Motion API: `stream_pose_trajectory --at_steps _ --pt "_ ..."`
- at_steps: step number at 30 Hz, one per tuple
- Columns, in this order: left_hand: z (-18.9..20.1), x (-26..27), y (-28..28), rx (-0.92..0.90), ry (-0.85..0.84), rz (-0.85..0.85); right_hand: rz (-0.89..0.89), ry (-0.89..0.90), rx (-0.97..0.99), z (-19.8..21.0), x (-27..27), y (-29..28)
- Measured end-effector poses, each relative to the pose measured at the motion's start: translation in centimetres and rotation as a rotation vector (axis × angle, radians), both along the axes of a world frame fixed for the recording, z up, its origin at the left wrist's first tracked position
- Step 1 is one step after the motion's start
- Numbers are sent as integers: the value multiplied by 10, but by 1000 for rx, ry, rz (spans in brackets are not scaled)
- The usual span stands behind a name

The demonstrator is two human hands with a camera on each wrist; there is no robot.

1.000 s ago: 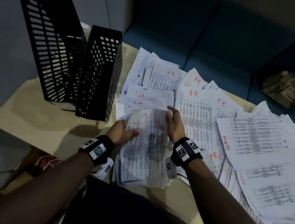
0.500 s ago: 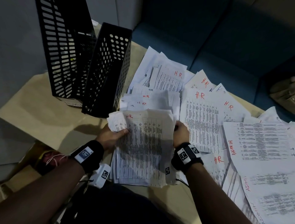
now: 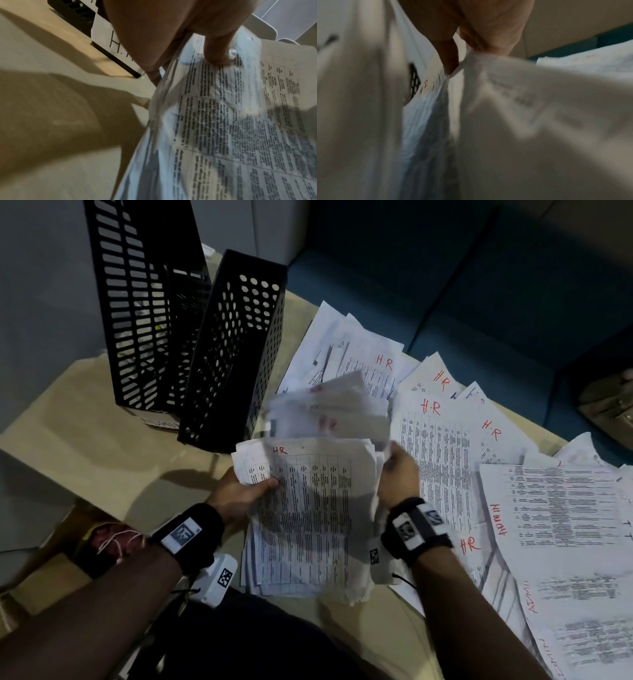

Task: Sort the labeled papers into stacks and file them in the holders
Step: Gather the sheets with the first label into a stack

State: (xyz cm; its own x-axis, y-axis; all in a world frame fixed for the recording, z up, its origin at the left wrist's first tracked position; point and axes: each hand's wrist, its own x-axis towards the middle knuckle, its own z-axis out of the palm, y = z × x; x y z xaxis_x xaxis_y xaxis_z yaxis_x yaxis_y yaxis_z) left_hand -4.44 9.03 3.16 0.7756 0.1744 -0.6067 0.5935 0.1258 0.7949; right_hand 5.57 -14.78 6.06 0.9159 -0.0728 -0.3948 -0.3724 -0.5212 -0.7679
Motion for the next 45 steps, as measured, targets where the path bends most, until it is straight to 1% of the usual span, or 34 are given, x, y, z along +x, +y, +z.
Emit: stream_pose_trajectory --at_steps 1,2,4,5,6,8,9,10,11,12,13,15,17,21,24,25,27,29,31,33,34,35,37,38,39,41,42,45 --pt "0 1 1 0 3 13 0 -124 -72 15 6 -10" --pt "2 2 0 2 3 25 -26 -247 -96 34 11 -21" --pt "8 6 -1 24 0 44 -96 -518 -91 73 30 -57" --pt "9 10 -3 69 -15 34 -135 -626 -87 96 38 -76" --pt "10 14 -5 139 -39 4 -174 -687 -68 116 45 -94" --pt "12 27 -10 268 -83 -84 -139 -747 -37 154 53 -121" --pt "13 36 -17 291 -92 -131 -133 -764 -47 166 55 -134" --pt "10 43 -20 311 -76 -146 -147 -780 -25 164 58 -137" --pt "7 49 -21 333 -48 -147 -182 -768 37 153 60 -140" --pt "5 55 -24 359 -24 -147 -211 -742 99 140 60 -139" --pt "3 60 -28 376 0 -135 -238 -686 95 119 59 -139" --pt "2 68 -35 373 45 -131 -228 -504 -14 70 46 -124" --pt "2 73 -40 357 47 -148 -148 -353 -105 25 25 -104" --pt "3 74 -38 312 24 -82 -93 -130 -111 -32 -13 -61" --pt "9 72 -40 202 -28 -30 -80 -23 -122 -54 -19 -45" --pt "9 72 -40 187 -49 -36 -53 10 -133 -58 -19 -41" --pt "8 69 -40 236 -85 -89 38 60 -145 -60 -20 -32" --pt "8 66 -38 327 -73 -143 80 34 -137 -58 -18 -27" --pt "11 64 -34 297 -56 -196 28 -84 -105 -56 -14 -27" --pt "14 57 -29 234 -32 -297 -22 -201 -74 -47 -8 -27" --pt "14 54 -27 214 -12 -331 8 -249 -55 -41 -5 -27" --pt "14 50 -25 194 -5 -349 76 -278 -58 -36 -2 -27" --pt "12 42 -24 181 -17 -363 277 -312 -104 -29 2 -23" --pt "11 39 -23 185 -24 -361 360 -308 -143 -29 4 -21" --pt "9 37 -22 190 -34 -354 427 -302 -222 -29 5 -18" --pt "4 36 -19 218 -53 -359 551 -284 -473 -36 7 -14" --pt "1 36 -18 242 -52 -370 604 -286 -568 -39 6 -11" --pt "-9 41 -15 293 -92 -385 695 -287 -704 -43 3 1"
